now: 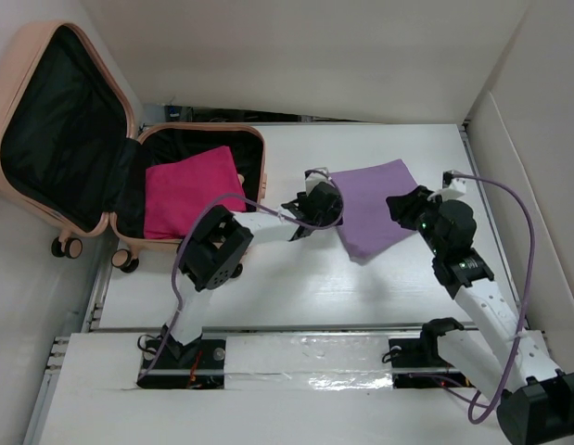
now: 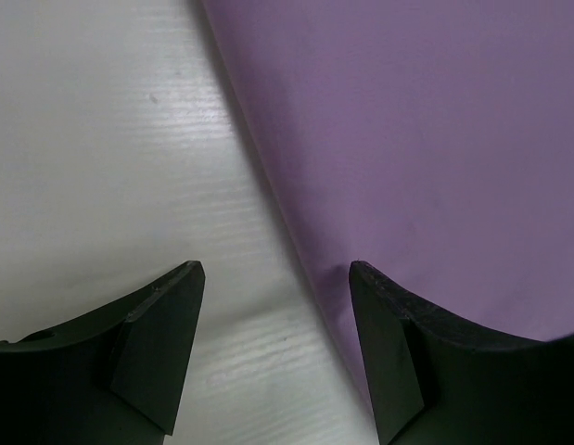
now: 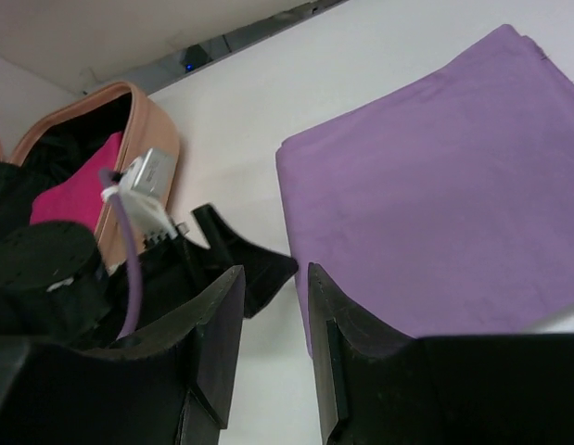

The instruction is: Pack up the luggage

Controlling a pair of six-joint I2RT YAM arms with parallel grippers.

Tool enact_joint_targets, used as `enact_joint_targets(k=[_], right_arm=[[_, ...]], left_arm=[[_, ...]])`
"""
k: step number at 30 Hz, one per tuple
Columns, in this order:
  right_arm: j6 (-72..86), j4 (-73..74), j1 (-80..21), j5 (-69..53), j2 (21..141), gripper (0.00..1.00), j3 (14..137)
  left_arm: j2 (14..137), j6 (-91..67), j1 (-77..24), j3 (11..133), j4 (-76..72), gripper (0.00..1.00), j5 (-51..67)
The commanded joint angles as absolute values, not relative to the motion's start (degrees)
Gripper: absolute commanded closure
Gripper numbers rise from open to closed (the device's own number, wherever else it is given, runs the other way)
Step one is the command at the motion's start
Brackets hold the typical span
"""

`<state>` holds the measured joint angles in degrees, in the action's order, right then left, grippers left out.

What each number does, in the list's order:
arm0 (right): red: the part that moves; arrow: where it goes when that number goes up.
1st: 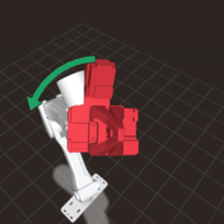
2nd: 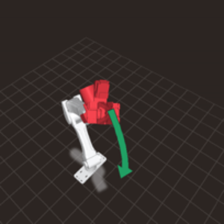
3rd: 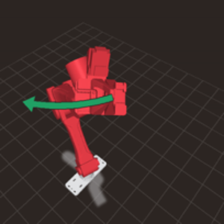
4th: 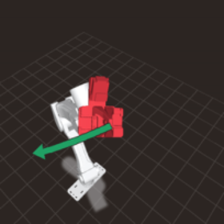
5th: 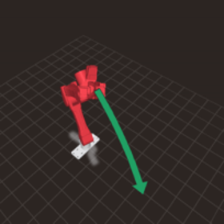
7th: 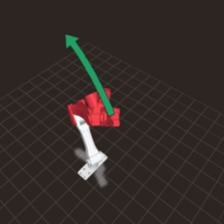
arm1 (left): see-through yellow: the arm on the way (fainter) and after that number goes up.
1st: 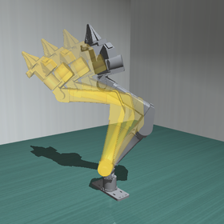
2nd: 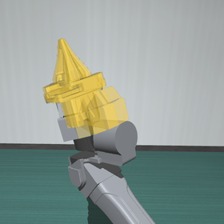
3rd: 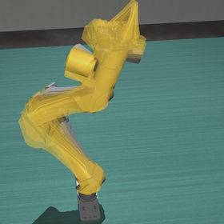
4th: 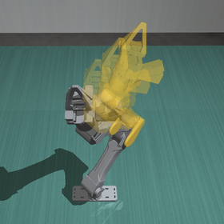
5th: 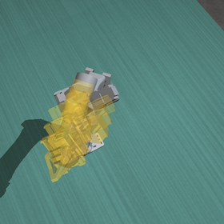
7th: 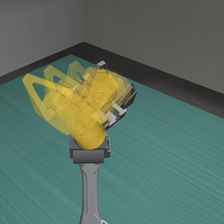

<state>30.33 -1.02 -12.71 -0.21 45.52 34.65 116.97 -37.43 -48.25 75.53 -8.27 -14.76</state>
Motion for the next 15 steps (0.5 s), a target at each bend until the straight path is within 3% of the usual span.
enact_joint_targets(k=[1,12,15], right_arm=[[28.3,-5.8,-12.4,-4.4,44.6,0.61,34.5],[27.9,-5.5,-12.4,-4.6,38.4,0.61,32.3],[27.9,-5.4,-12.4,-4.7,37.6,0.61,32.1]], left_arm=[[119.6,-38.3,-47.8,82.1,-7.2,0.39,-14.4],[129.6,-39.4,-47.3,93.2,-0.8,0.44,-13.5],[130.4,-40.3,-47.3,93.4,-3.0,0.53,-12.5]])
